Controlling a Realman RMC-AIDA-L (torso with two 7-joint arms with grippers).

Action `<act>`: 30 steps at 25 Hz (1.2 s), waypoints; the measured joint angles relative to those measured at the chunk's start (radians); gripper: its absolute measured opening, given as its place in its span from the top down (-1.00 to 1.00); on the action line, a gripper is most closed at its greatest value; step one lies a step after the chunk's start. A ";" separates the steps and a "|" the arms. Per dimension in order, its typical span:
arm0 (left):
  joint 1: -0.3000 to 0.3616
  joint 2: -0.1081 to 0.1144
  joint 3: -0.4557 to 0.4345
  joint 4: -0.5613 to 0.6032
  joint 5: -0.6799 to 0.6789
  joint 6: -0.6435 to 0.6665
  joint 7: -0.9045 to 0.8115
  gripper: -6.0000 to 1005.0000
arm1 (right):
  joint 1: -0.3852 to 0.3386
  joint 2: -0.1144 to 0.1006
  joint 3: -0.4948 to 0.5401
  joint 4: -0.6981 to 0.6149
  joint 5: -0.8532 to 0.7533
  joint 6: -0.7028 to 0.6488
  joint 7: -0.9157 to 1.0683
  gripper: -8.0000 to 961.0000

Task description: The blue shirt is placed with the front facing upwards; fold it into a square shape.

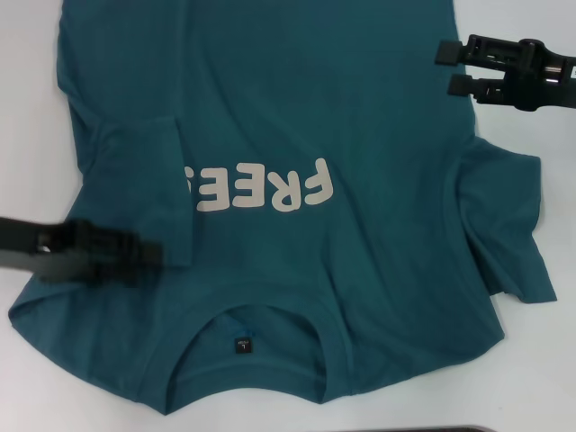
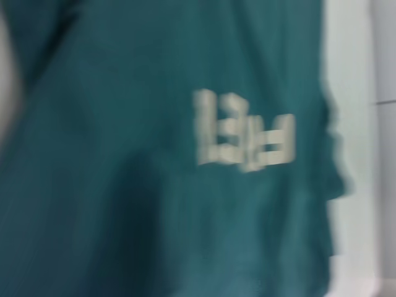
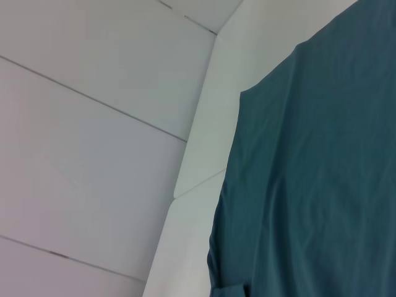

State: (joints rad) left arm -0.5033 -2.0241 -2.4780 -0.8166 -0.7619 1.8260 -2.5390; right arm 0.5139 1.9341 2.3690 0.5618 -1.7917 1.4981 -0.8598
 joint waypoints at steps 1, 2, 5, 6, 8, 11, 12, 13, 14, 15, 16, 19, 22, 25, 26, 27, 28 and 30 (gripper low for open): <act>0.001 0.002 -0.031 -0.016 -0.019 0.034 0.025 -0.31 | 0.000 -0.001 0.000 0.000 0.000 0.002 -0.001 -0.64; 0.003 0.003 -0.057 -0.031 -0.036 0.064 0.054 -0.31 | 0.000 -0.002 0.000 0.000 0.000 0.004 -0.003 -0.64; 0.015 0.008 -0.119 -0.059 -0.097 0.151 0.212 -0.31 | 0.001 -0.004 -0.001 0.002 -0.001 0.012 -0.036 -0.64; 0.032 0.004 -0.118 -0.063 -0.123 0.189 0.344 -0.31 | 0.001 -0.005 -0.002 0.005 -0.007 0.026 -0.096 -0.64; 0.062 -0.012 -0.087 -0.063 -0.141 0.211 0.552 -0.31 | 0.001 -0.006 -0.002 0.007 -0.012 0.034 -0.126 -0.64; 0.111 -0.066 -0.056 -0.055 -0.135 0.192 0.796 -0.31 | 0.002 -0.013 -0.003 0.020 -0.047 0.050 -0.189 -0.63; 0.119 -0.075 -0.057 -0.053 -0.134 0.182 0.828 -0.31 | 0.002 -0.016 -0.003 0.026 -0.060 0.052 -0.201 -0.63; 0.134 -0.092 -0.058 -0.044 -0.134 0.168 0.890 -0.32 | 0.002 -0.018 -0.003 0.031 -0.072 0.053 -0.214 -0.63; 0.145 -0.106 -0.065 -0.039 -0.137 0.156 0.939 -0.32 | 0.002 -0.019 -0.003 0.036 -0.082 0.054 -0.228 -0.63; 0.159 -0.123 -0.077 -0.032 -0.145 0.141 0.997 -0.32 | 0.001 -0.020 -0.003 0.041 -0.090 0.058 -0.241 -0.63; 0.167 -0.132 -0.089 -0.026 -0.152 0.131 1.032 -0.32 | -0.001 -0.021 -0.002 0.047 -0.100 0.065 -0.258 -0.63; 0.178 -0.139 -0.153 0.039 -0.197 0.105 1.132 -0.32 | -0.008 -0.029 -0.001 0.076 -0.158 0.102 -0.274 -0.63; 0.180 -0.133 -0.217 0.094 -0.231 0.102 1.190 -0.33 | -0.014 -0.050 0.004 0.094 -0.226 0.128 -0.231 -0.63; 0.179 -0.130 -0.265 0.103 -0.243 0.102 1.184 -0.33 | -0.025 -0.084 0.006 0.112 -0.314 0.175 -0.145 -0.63; 0.176 -0.129 -0.286 0.104 -0.246 0.102 1.164 -0.33 | -0.030 -0.092 0.007 0.117 -0.329 0.189 -0.125 -0.63; 0.172 -0.126 -0.302 0.105 -0.248 0.101 1.143 -0.33 | -0.037 -0.104 0.008 0.125 -0.348 0.209 -0.103 -0.63; 0.168 -0.122 -0.320 0.108 -0.251 0.100 1.119 -0.33 | -0.045 -0.114 0.010 0.135 -0.363 0.230 -0.079 -0.63; 0.159 -0.112 -0.348 0.109 -0.255 0.099 1.062 -0.33 | -0.058 -0.133 0.020 0.158 -0.389 0.258 -0.027 -0.63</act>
State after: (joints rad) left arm -0.3443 -2.1359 -2.8259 -0.7076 -1.0168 1.9255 -1.4773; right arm 0.4556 1.8011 2.3886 0.7203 -2.1805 1.7564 -0.8866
